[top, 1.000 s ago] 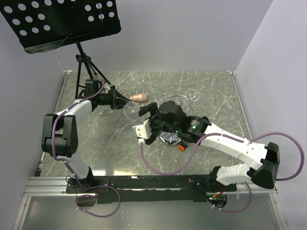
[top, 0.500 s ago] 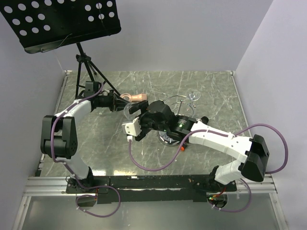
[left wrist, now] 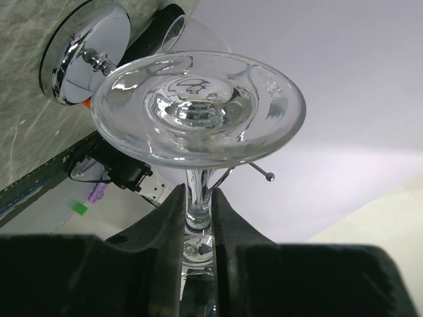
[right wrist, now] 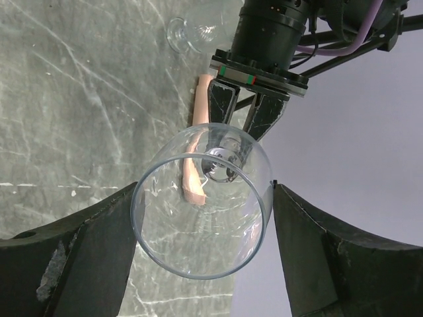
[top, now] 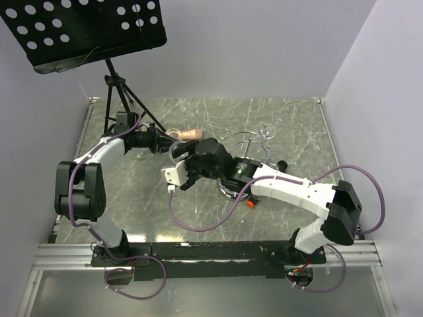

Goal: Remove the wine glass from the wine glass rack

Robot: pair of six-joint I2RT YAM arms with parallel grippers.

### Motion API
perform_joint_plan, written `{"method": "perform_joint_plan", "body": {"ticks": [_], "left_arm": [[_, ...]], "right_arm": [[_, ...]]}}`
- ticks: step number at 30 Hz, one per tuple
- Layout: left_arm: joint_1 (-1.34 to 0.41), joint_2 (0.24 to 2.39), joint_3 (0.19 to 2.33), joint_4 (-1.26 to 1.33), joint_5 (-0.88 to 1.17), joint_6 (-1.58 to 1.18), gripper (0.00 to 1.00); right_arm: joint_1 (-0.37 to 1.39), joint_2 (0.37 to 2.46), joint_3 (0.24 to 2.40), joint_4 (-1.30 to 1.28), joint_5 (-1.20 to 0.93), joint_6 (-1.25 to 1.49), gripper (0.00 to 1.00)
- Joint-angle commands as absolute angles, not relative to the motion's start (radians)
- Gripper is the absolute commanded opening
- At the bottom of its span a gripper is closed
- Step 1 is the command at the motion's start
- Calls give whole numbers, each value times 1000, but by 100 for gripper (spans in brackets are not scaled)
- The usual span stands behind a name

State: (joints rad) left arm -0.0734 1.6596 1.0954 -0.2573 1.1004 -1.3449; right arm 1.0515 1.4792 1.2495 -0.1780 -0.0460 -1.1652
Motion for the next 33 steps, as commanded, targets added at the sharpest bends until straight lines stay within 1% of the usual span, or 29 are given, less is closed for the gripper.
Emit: {"method": "perform_joint_plan", "body": {"ticks": [1, 3, 4, 5, 6, 7, 9, 12, 15, 19, 24, 29, 33], "left_arm": [[-75, 1603, 1132, -255, 1138, -1350, 4], [-71, 1601, 1140, -255, 1131, -1344, 19], [-66, 1601, 1143, -252, 1128, -1339, 30], [-61, 1598, 1146, -249, 1124, -1330, 43], [-54, 1600, 1149, -247, 1121, -1322, 58], [-49, 1600, 1152, -241, 1121, -1319, 69], [-34, 1598, 1155, -235, 1120, -1309, 82], [-12, 1597, 1160, -238, 1115, -1296, 94], [-3, 1583, 1170, -256, 1101, -1272, 100], [-3, 1556, 1178, -276, 1098, -1239, 100], [84, 1485, 1169, -290, 1071, -1201, 100], [136, 1428, 1192, -299, 1075, -1164, 100], [193, 1376, 1184, -360, 1069, -1112, 100]], "right_arm": [[1054, 1474, 1307, -164, -28, -1166, 65], [1054, 1476, 1319, -185, -25, -1166, 57], [1052, 1477, 1327, -195, -20, -1164, 55], [1051, 1477, 1336, -202, -18, -1158, 54], [1049, 1477, 1342, -209, -17, -1155, 53], [1046, 1476, 1350, -212, -15, -1146, 53], [1040, 1483, 1377, -233, -17, -1132, 50], [1025, 1502, 1433, -287, -21, -1097, 45], [1005, 1534, 1498, -345, -28, -1030, 43], [965, 1598, 1624, -443, -55, -921, 42], [913, 1693, 1824, -566, -116, -793, 41], [897, 1784, 1954, -640, -172, -704, 39], [896, 1850, 2038, -675, -219, -635, 38]]}}
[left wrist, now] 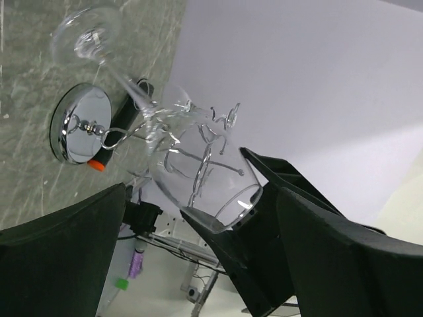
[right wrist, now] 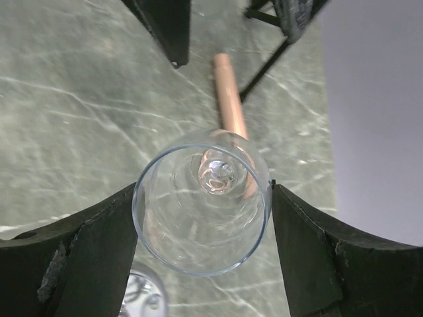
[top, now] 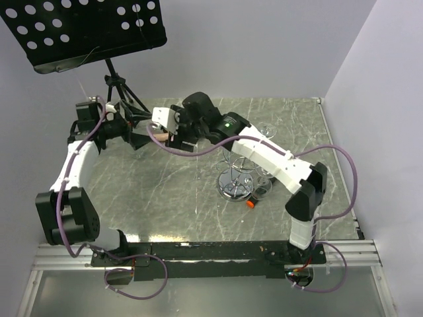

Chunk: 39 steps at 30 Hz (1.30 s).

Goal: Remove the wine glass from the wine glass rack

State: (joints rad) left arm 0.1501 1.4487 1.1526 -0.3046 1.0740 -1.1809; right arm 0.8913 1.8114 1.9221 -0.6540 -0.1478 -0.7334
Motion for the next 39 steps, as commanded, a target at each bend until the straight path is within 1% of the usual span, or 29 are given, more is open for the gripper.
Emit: {"method": "perform_joint_plan", "body": {"ticks": [1, 8, 14, 17, 23, 28, 39], "left_arm": [[213, 1362, 1178, -388, 1066, -1097, 100], [345, 1266, 1163, -532, 1066, -973, 100], [455, 1261, 1187, -643, 1095, -878, 100], [497, 1267, 1241, -701, 1112, -833, 100], [540, 1243, 1307, -781, 1079, -747, 100], [557, 1226, 1290, -796, 1057, -724, 100], [592, 1247, 1273, -767, 1048, -736, 100]], "right_arm": [[897, 1867, 2063, -686, -230, -615, 38], [896, 1994, 2216, -709, -302, -493, 38], [893, 2088, 2302, -692, -331, -426, 37], [885, 2129, 2330, -670, -328, -408, 37], [874, 2213, 2385, -618, -333, -373, 38], [865, 2256, 2399, -543, -336, -344, 39], [793, 2355, 2474, -488, -367, -215, 42]]}}
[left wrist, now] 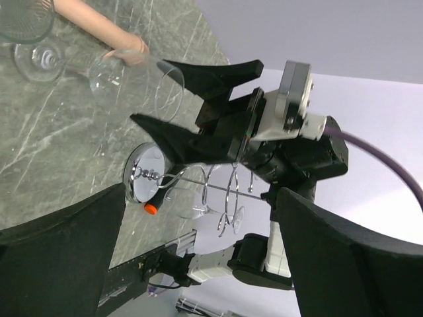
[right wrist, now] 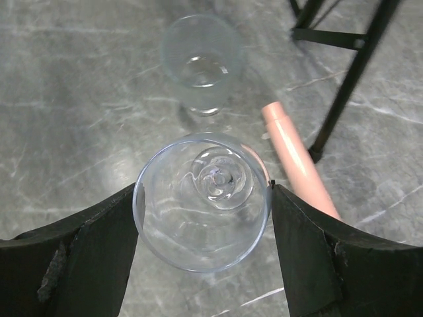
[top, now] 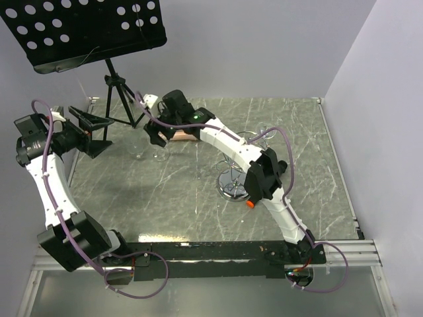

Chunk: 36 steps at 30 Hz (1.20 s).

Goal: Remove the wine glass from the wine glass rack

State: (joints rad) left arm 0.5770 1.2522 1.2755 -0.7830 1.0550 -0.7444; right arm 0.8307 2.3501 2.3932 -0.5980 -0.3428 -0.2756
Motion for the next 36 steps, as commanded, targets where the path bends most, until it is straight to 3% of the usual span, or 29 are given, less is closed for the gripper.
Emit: {"method": "perform_joint_plan", "body": {"ticks": [1, 36], "left_arm": [[597, 1250, 1269, -765, 1048, -738, 100], [620, 1272, 1246, -752, 1040, -739, 100]], "right_arm": [[792, 2359, 2477, -489, -370, -218, 43], [799, 2437, 2505, -397, -402, -164, 52]]}}
